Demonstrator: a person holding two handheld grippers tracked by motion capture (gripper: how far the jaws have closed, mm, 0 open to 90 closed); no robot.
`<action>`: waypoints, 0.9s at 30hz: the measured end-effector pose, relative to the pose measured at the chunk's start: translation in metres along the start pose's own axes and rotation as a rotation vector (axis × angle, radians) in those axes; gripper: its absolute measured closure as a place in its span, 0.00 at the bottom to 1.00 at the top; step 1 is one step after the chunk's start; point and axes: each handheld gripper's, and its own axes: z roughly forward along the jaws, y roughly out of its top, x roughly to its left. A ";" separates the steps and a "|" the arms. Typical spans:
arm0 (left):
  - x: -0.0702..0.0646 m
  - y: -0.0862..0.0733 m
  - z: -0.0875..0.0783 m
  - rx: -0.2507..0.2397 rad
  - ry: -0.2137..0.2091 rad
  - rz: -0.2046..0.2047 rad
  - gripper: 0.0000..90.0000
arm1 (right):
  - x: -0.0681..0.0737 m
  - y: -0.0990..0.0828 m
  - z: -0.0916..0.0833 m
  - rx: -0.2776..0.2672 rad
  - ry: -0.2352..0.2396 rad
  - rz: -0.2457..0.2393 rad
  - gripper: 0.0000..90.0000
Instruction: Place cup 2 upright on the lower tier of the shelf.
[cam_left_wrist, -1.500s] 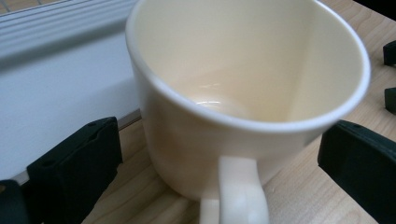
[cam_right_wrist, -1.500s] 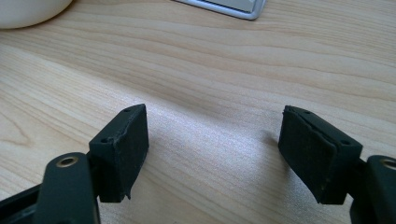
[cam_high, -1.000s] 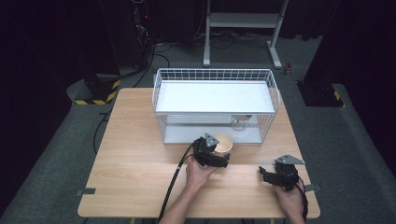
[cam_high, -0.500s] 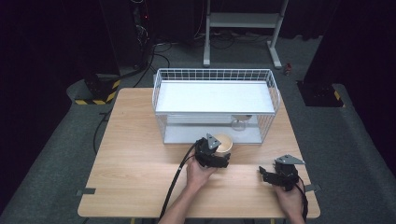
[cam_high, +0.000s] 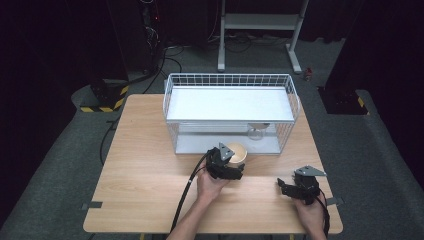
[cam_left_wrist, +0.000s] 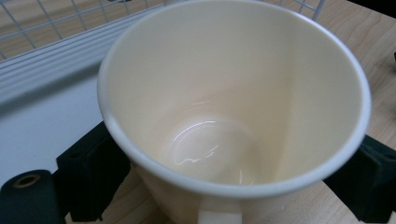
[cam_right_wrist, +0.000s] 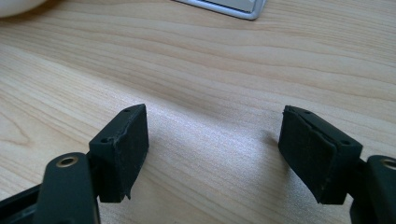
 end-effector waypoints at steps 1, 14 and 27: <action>0.002 0.001 -0.002 0.004 0.005 0.008 0.10 | 0.000 0.000 0.000 0.000 0.000 0.000 0.27; 0.028 0.007 -0.012 -0.003 0.067 -0.051 0.10 | 0.000 0.000 0.000 0.000 0.000 0.000 0.27; 0.047 0.006 -0.007 0.005 0.105 -0.103 0.10 | 0.000 0.000 0.000 -0.001 -0.001 0.000 0.27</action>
